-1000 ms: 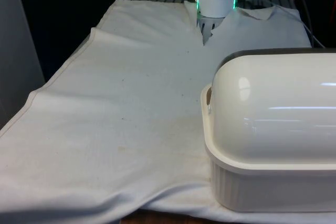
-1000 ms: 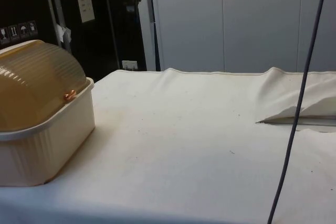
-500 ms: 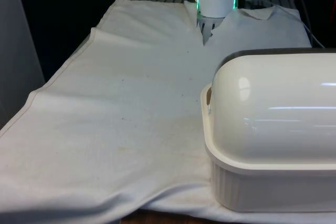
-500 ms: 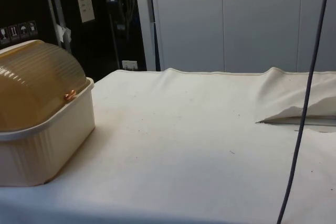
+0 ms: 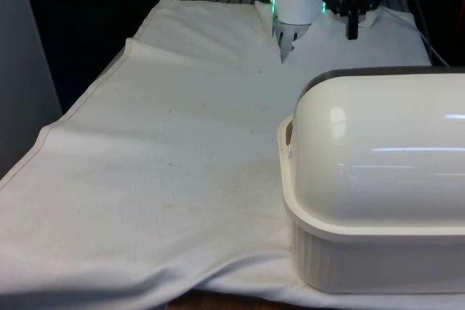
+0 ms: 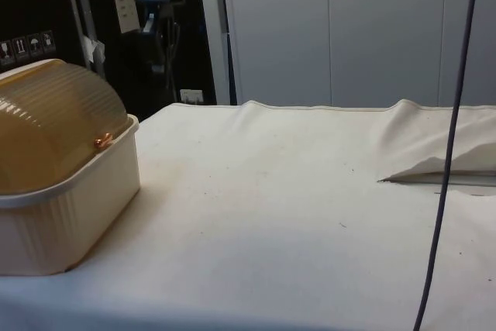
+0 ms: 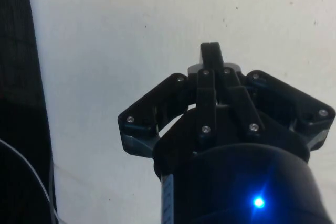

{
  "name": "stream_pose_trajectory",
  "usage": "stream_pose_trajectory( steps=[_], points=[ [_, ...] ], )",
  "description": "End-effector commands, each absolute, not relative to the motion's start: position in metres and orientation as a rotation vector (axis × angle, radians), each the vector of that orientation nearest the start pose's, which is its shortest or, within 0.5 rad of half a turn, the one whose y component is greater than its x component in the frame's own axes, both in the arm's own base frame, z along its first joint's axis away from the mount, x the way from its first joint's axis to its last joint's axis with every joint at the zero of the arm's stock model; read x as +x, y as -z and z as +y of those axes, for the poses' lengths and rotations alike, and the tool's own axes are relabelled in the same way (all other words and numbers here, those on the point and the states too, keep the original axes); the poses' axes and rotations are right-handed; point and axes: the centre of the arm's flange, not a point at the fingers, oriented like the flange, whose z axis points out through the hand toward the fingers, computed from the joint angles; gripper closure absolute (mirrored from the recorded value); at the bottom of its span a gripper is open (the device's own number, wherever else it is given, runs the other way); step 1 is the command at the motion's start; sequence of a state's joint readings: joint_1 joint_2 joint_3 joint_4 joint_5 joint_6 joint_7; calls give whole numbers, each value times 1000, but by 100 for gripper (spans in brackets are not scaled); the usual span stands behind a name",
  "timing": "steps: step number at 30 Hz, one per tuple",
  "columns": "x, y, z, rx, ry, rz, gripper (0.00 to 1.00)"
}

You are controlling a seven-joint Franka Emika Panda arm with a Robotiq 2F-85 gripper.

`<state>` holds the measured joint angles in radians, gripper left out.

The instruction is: Open the lid, then close it.

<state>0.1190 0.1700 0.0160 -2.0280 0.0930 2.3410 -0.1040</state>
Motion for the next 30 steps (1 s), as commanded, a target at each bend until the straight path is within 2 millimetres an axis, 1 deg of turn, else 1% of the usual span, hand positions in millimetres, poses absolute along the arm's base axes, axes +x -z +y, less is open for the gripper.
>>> stream_pose_trajectory(
  steps=[1,3,4,8,13,14,15,21,22,23,30],
  points=[
    [592,-378,83,-3033,230,-269,100],
    [593,-375,85,-3022,246,-266,100],
    [593,-375,83,-3039,229,-267,100],
    [592,-375,85,-2998,275,-256,100],
    [586,-373,85,-2963,317,-250,100],
    [589,-371,83,-2979,289,-251,100],
    [585,-373,85,-2959,324,-248,100],
    [577,-368,90,-2937,369,-252,100],
    [578,-368,86,-2948,347,-249,100],
    [575,-366,92,-2933,385,-256,100],
    [571,-359,105,-2920,448,-280,100]
  ],
)
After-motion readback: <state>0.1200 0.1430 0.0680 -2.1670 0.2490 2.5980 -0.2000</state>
